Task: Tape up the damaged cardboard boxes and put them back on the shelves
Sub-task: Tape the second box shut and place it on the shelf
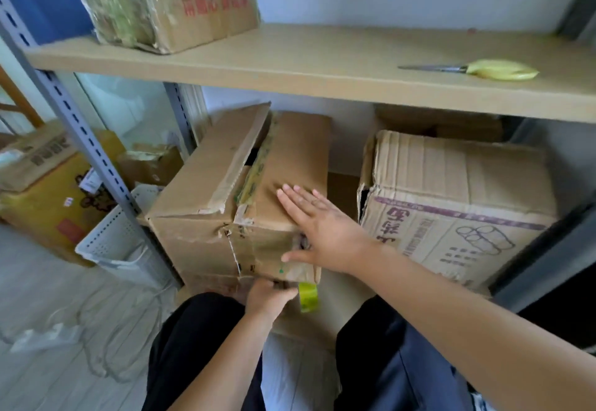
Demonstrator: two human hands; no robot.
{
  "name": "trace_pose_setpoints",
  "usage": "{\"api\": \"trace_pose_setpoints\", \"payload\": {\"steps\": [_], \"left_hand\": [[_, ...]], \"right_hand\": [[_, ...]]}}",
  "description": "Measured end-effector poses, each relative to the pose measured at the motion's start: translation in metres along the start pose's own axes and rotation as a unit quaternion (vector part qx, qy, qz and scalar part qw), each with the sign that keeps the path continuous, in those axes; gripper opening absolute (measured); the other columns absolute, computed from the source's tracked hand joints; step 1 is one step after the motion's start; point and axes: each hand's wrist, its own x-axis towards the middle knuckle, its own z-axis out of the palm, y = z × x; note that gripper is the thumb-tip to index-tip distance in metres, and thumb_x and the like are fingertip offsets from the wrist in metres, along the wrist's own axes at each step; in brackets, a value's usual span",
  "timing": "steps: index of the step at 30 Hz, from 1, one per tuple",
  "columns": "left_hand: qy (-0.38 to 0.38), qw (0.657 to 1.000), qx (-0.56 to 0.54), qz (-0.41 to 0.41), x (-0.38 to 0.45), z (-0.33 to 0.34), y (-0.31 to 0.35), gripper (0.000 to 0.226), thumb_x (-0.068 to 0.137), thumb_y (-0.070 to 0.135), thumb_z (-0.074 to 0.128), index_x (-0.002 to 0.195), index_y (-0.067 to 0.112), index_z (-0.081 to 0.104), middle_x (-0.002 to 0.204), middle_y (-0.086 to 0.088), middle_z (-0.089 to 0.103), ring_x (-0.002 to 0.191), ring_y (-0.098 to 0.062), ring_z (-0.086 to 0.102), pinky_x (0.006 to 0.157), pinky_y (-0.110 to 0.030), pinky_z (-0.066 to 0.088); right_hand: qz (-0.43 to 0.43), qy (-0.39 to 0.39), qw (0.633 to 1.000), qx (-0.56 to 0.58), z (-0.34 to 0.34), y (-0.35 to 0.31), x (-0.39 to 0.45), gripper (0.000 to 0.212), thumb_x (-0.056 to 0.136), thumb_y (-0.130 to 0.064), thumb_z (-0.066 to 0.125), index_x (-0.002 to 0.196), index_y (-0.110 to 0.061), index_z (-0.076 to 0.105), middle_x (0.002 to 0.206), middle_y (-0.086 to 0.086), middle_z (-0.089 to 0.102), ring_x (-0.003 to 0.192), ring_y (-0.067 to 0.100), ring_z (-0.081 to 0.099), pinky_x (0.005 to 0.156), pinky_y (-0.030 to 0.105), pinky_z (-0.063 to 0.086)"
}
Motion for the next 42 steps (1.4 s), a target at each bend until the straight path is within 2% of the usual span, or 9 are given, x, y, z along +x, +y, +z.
{"api": "trace_pose_setpoints", "payload": {"steps": [4, 7, 11, 17, 25, 29, 34, 38, 42], "left_hand": [[-0.118, 0.954, 0.272, 0.033, -0.040, -0.030, 0.053, 0.031, 0.093, 0.040, 0.060, 0.091, 0.010, 0.063, 0.100, -0.011, 0.072, 0.094, -0.026, 0.071, 0.061, -0.027, 0.051], [-0.137, 0.951, 0.235, 0.148, -0.077, -0.040, 0.110, 0.019, 0.092, 0.043, 0.062, 0.085, 0.025, 0.064, 0.075, 0.003, 0.072, 0.066, -0.011, 0.069, 0.052, -0.021, 0.049], [-0.010, 0.905, 0.194, 0.377, -0.123, -0.053, 0.180, 0.016, 0.092, 0.046, 0.058, 0.089, 0.034, 0.068, 0.079, 0.017, 0.070, 0.071, 0.000, 0.065, 0.069, -0.031, 0.056], [0.071, 0.848, 0.170, 0.497, -0.134, -0.064, 0.218, 0.012, 0.096, 0.028, 0.055, 0.095, 0.034, 0.066, 0.095, 0.017, 0.061, 0.086, -0.001, 0.059, 0.078, -0.032, 0.054], [0.072, 0.839, 0.157, 0.516, -0.120, -0.075, 0.162, 0.017, 0.097, 0.023, 0.055, 0.094, 0.033, 0.068, 0.095, 0.018, 0.062, 0.084, -0.006, 0.060, 0.073, -0.032, 0.051], [0.079, 0.857, 0.127, 0.494, -0.112, -0.075, 0.117, 0.014, 0.094, 0.028, 0.054, 0.091, 0.029, 0.068, 0.076, 0.011, 0.067, 0.070, -0.012, 0.062, 0.060, -0.031, 0.050], [-0.023, 0.924, 0.212, 0.316, -0.065, -0.048, 0.027, 0.027, 0.093, 0.042, 0.051, 0.080, 0.023, 0.064, 0.067, 0.005, 0.067, 0.059, -0.010, 0.064, 0.060, -0.034, 0.055], [-0.071, 0.985, 0.144, 0.057, -0.021, -0.011, -0.028, 0.031, 0.089, 0.046, 0.066, 0.107, 0.022, 0.059, 0.094, 0.005, 0.068, 0.099, -0.020, 0.066, 0.092, -0.038, 0.053], [-0.063, 0.991, 0.105, 0.059, 0.011, 0.021, -0.049, 0.084, 0.084, 0.055, 0.071, 0.148, 0.019, 0.031, 0.150, -0.009, 0.035, 0.142, -0.025, 0.033, 0.109, -0.031, 0.031]], "right_hand": [[-0.009, 0.081, 0.997, 0.010, -0.037, -0.014, -0.021, 0.081, 0.098, -0.060, 0.038, 0.158, -0.013, 0.011, 0.164, 0.004, 0.013, 0.151, 0.017, 0.014, 0.122, 0.036, 0.021], [-0.051, 0.322, 0.944, -0.046, -0.088, -0.013, -0.043, 0.037, 0.102, -0.033, 0.051, 0.130, -0.010, 0.059, 0.126, 0.007, 0.064, 0.112, 0.021, 0.058, 0.093, 0.033, 0.049], [0.119, 0.484, 0.862, -0.090, -0.170, 0.019, -0.072, 0.017, 0.094, -0.009, 0.053, 0.105, -0.009, 0.067, 0.098, 0.006, 0.062, 0.089, 0.024, 0.054, 0.070, 0.037, 0.049], [0.319, 0.237, 0.918, 0.000, -0.229, 0.088, -0.093, 0.028, 0.101, -0.014, 0.049, 0.119, -0.016, 0.070, 0.114, 0.009, 0.068, 0.098, 0.025, 0.060, 0.083, 0.031, 0.046], [0.305, 0.030, 0.939, -0.154, -0.263, 0.100, -0.090, 0.013, 0.091, -0.021, 0.064, 0.085, -0.011, 0.066, 0.084, 0.004, 0.061, 0.075, 0.020, 0.055, 0.068, 0.028, 0.044], [0.222, 0.051, 0.966, -0.124, -0.264, 0.069, -0.100, 0.017, 0.087, -0.043, 0.066, 0.088, -0.027, 0.068, 0.080, -0.011, 0.062, 0.072, 0.009, 0.056, 0.063, 0.029, 0.041], [0.103, 0.008, 0.991, 0.087, -0.182, 0.008, -0.117, 0.028, 0.068, -0.069, 0.058, 0.091, -0.053, 0.059, 0.078, -0.036, 0.064, 0.062, -0.015, 0.059, 0.044, 0.012, 0.041], [0.119, -0.064, 0.985, 0.111, -0.050, 0.017, -0.122, 0.019, 0.067, -0.061, 0.063, 0.081, -0.049, 0.059, 0.079, -0.031, 0.061, 0.079, -0.023, 0.049, 0.057, 0.004, 0.039], [0.175, -0.118, 0.969, 0.127, 0.061, 0.037, -0.134, 0.017, 0.077, -0.035, 0.078, 0.077, -0.034, 0.061, 0.066, -0.017, 0.057, 0.070, -0.012, 0.052, 0.064, 0.005, 0.036]]}}
